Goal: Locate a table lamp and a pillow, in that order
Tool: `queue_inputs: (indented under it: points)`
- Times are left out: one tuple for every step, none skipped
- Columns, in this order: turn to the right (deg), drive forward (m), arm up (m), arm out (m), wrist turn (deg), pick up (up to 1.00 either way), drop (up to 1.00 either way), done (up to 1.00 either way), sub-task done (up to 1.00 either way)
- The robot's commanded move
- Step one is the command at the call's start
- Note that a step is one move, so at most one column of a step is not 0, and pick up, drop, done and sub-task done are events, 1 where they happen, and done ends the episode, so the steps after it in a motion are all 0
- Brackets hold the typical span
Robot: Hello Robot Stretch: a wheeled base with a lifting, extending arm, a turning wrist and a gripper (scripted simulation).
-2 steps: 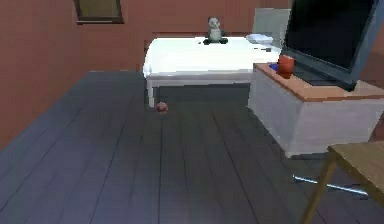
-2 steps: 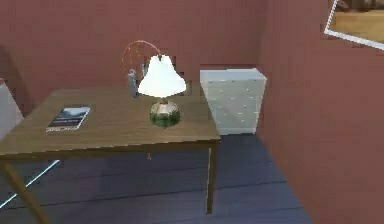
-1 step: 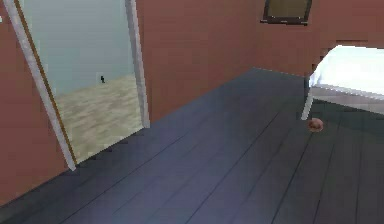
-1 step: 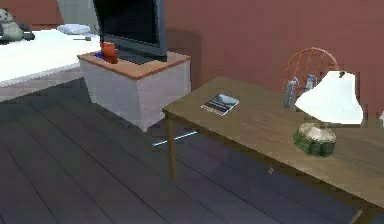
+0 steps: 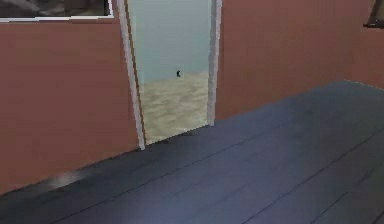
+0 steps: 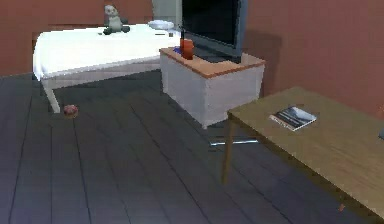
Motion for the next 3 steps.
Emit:
queue_inputs:
  points:
    - [0.0,1.00,0.00,0.00,0.0,0.00,0.00,0.00,0.00]
    - [0.0,1.00,0.00,0.00,0.0,0.00,0.00,0.00,0.00]
    - [-21.0,0.00,0.00,0.00,0.0,0.00,0.00,0.00,0.00]
